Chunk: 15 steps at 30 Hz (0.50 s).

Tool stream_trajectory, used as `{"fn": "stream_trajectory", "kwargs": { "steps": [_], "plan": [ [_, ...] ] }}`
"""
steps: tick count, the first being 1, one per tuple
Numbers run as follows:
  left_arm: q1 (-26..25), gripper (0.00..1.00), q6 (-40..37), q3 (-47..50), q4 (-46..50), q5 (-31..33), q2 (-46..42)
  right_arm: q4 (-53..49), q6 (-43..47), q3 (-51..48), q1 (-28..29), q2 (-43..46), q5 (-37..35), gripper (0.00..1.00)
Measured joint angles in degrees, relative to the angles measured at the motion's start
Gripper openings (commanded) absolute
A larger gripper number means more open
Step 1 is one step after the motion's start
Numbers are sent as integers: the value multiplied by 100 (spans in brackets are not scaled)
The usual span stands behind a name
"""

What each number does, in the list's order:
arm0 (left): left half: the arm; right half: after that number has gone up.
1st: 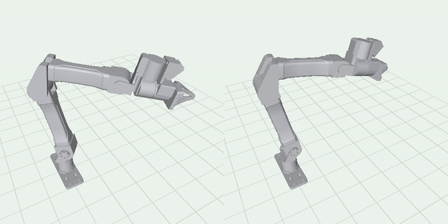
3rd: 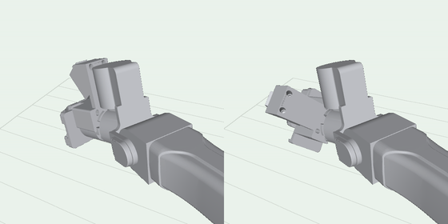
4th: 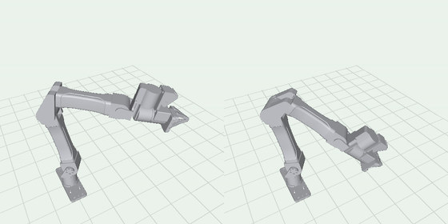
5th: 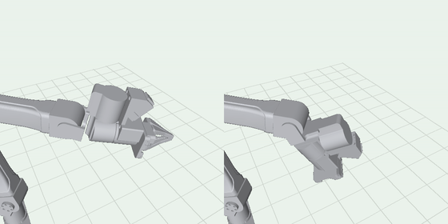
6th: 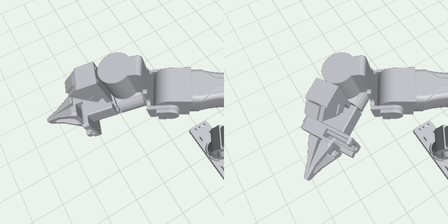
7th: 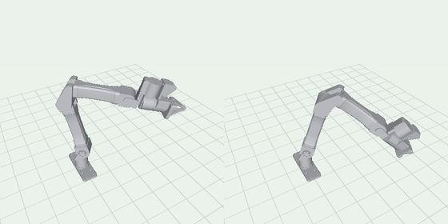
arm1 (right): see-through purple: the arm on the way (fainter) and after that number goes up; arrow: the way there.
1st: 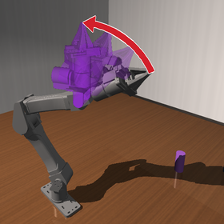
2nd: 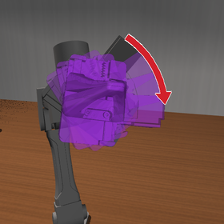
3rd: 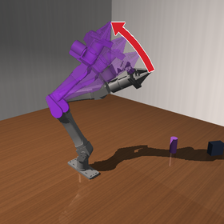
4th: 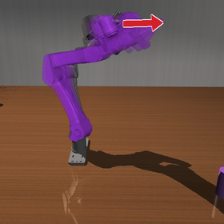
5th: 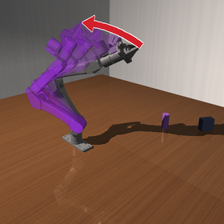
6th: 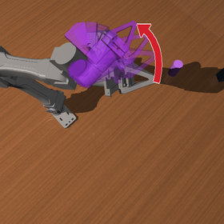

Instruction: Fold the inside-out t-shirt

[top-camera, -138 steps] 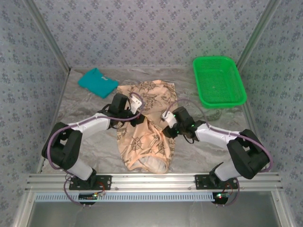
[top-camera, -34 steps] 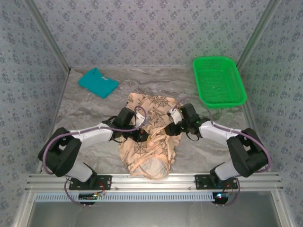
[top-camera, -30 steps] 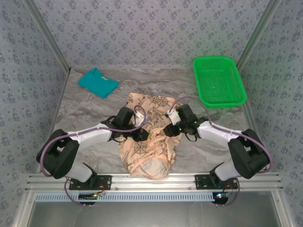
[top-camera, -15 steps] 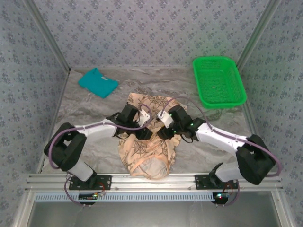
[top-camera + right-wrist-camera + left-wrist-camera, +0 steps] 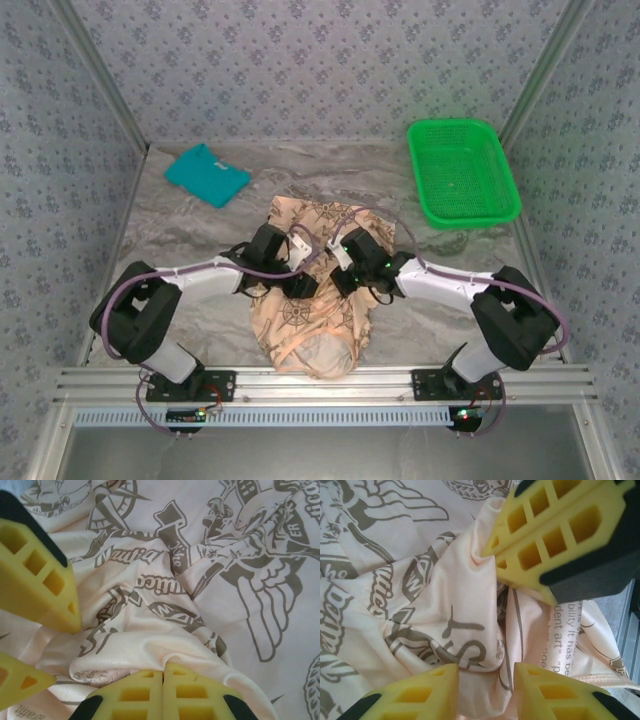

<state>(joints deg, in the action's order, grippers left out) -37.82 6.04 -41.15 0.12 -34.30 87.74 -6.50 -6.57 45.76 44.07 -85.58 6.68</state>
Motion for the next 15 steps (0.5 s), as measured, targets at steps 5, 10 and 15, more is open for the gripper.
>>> {"fn": "stream_trajectory", "kwargs": {
  "steps": [5, 10, 15],
  "plan": [
    [0, 36, -120, 11, -31, 15, -214, 361, -11, -170, -518, 581, 1187, 0],
    [0, 35, -354, -192, -17, 70, -227, 463, 407, -271, -833, 1202, 2640, 0],
    [0, 25, -437, -264, -39, 199, -225, 461, 879, -352, -986, 1375, 3493, 0]
  ]
}}
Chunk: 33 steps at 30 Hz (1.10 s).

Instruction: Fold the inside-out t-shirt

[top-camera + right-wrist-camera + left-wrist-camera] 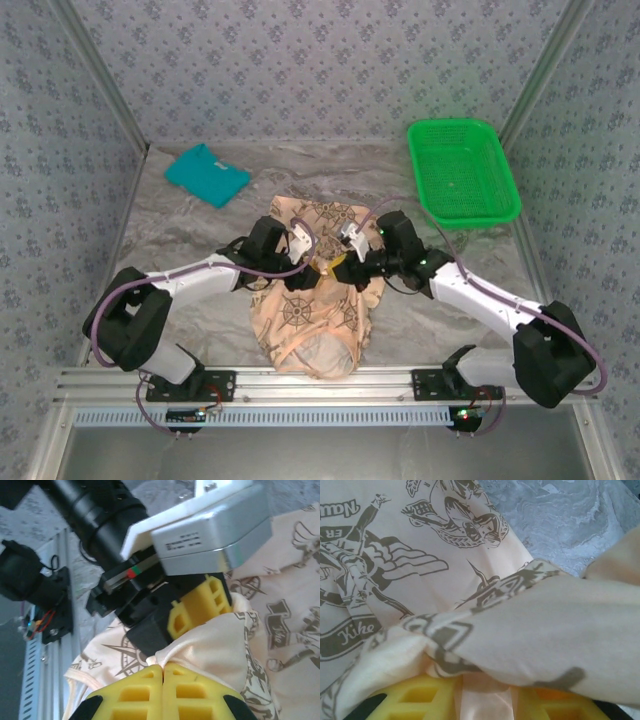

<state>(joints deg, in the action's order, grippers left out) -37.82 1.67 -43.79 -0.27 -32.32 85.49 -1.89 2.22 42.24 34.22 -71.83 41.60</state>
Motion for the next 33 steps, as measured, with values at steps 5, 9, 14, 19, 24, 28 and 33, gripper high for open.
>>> {"fn": "stream_trajectory", "kwargs": {
  "steps": [5, 9, 14, 19, 24, 28, 33],
  "plan": [
    [0, 0, -81, -7, 4, 17, -11, -28, 280, -236, -424, 109, 463, 0],
    [26, 0, -120, 13, 28, 214, -146, 7, 299, -417, -837, 310, 719, 0],
    [105, 36, -227, 17, 168, 15, -302, 4, 367, -501, -907, 483, 608, 0],
    [-203, 46, -205, -17, 175, -420, -516, 0, 402, -535, -887, 542, 483, 0],
    [-439, 39, -140, -452, 173, -573, -245, 109, 407, -612, -813, 542, 463, 0],
    [-463, 10, -66, -654, 173, -551, 55, 243, 385, -765, -763, 544, 466, 0],
    [-461, 0, -79, -601, 35, -516, 63, 243, 382, -839, -745, 704, 468, 0]
  ]
}}
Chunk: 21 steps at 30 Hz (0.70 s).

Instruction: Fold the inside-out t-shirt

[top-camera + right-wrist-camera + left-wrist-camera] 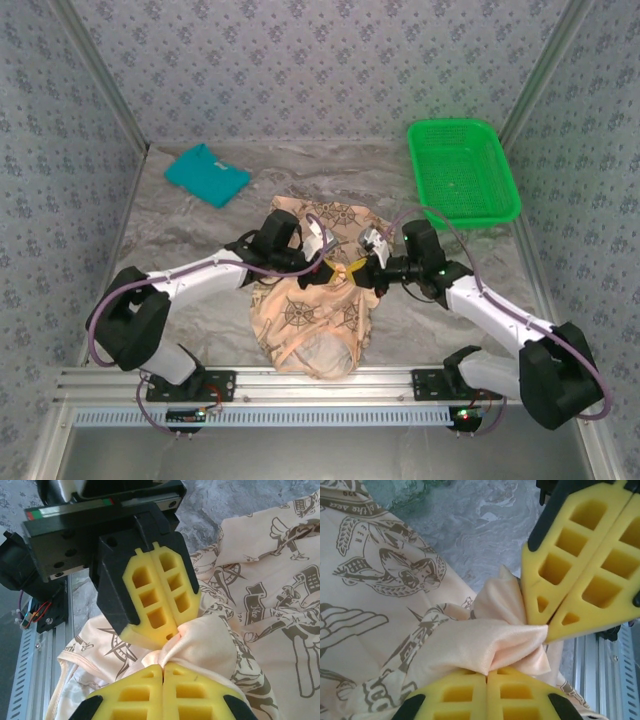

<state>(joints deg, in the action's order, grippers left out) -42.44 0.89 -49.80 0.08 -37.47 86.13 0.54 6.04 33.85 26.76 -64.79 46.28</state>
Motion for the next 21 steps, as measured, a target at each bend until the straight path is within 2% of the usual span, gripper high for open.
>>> {"fn": "stream_trajectory", "kwargs": {
  "steps": [3, 8, 10, 12, 15, 17, 19, 21],
  "plan": [
    [107, 0, 4, 155, -37, -17, -50, 9, 2, -35, -66, 308, 48, 0],
    [881, 0, 256, 328, 15, -90, -46, 247, 2, -278, -136, 953, 151, 0],
    [1045, 0, 295, 332, 101, 46, -22, 323, -2, -334, -151, 1021, 181, 0],
    [1056, 0, 326, 334, 203, 127, 37, 435, -39, -378, -151, 1025, 208, 0],
    [1016, 5, 374, 382, 280, 85, 116, 511, -63, -407, -151, 1010, 208, 0],
    [1001, 0, 435, 450, 267, -55, 109, 507, -57, -407, -136, 981, 96, 0],
    [966, 0, 468, 490, 251, -199, 79, 407, 7, -402, -66, 944, -197, 1],
    [920, 0, 581, 496, 254, -389, -4, 210, 142, -376, 61, 898, -564, 14]
  ]
}}
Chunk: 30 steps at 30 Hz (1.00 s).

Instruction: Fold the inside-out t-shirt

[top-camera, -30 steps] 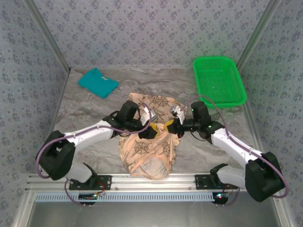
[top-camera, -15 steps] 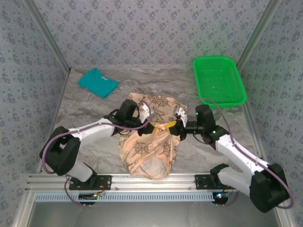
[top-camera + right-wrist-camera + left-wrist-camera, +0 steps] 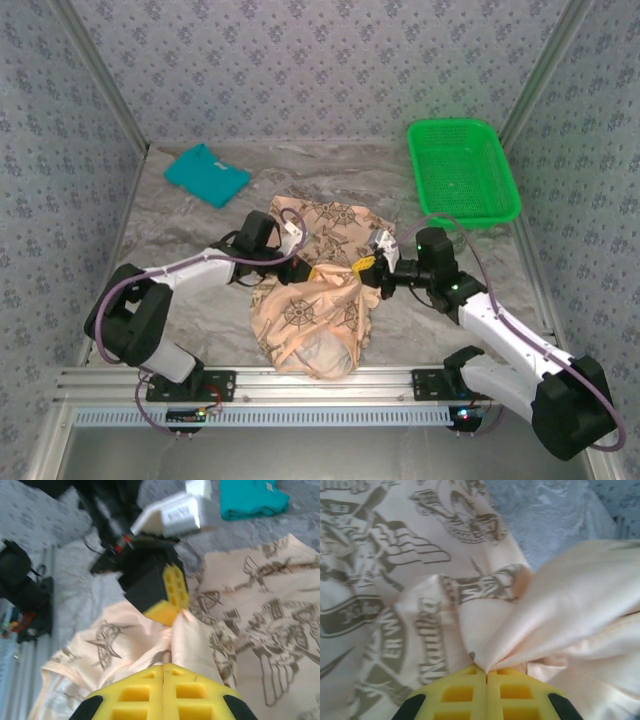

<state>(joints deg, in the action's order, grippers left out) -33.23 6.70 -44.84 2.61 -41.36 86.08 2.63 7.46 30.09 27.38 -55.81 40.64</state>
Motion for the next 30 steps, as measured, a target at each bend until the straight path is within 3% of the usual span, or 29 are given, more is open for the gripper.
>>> {"fn": "stream_trajectory", "kwargs": {
  "steps": [5, 10, 14, 18, 30],
  "plan": [
    [-44, 0, 551, -424, 476, -461, -262, -413, 485, 59, 678, -131, -1012, 39],
    [-42, 0, 1027, -850, 1029, -763, -483, -358, 1250, -118, 1578, 94, -1991, 48],
    [-42, 0, 1207, -870, 1408, -896, -573, -116, 1998, -345, 2339, 568, -2885, 51],
    [-42, 0, 1292, -870, 1648, -942, -575, 74, 2586, -286, 2721, 444, -3585, 52],
    [-42, 0, 1550, -870, 1738, -918, -350, 413, 3665, -79, 3757, -280, -4756, 53]
  ]
}}
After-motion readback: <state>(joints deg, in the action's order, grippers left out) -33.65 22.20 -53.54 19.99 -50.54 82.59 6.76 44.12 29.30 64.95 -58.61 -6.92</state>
